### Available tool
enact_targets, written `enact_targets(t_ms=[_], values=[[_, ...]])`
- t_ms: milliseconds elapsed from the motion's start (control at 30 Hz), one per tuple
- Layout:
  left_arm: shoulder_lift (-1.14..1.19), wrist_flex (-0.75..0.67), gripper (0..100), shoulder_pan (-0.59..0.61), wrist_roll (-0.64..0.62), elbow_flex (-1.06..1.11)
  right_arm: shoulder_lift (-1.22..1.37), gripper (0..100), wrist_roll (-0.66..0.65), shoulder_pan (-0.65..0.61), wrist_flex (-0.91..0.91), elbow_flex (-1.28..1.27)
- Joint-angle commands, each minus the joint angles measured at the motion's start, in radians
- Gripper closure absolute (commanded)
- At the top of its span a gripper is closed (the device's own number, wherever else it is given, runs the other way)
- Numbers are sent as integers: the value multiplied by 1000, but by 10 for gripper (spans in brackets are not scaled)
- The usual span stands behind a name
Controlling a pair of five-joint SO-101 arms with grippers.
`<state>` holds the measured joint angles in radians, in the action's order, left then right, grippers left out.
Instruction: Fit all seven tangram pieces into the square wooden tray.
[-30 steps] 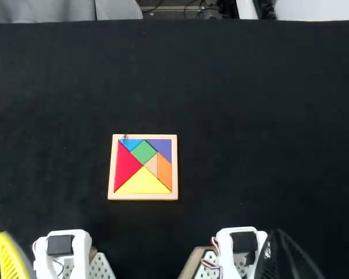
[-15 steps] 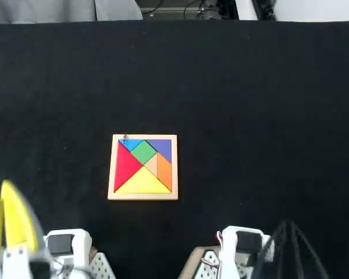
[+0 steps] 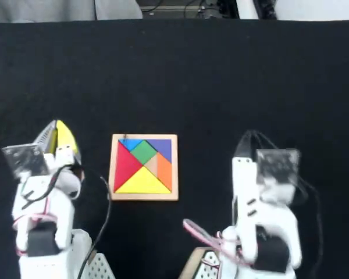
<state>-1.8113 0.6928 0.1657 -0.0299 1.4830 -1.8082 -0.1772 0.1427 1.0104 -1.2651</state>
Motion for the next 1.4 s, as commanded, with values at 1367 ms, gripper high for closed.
enact_targets(t_ms=[1367], values=[[12, 569, 970, -5, 226, 216, -85, 986, -5, -15, 295, -420]])
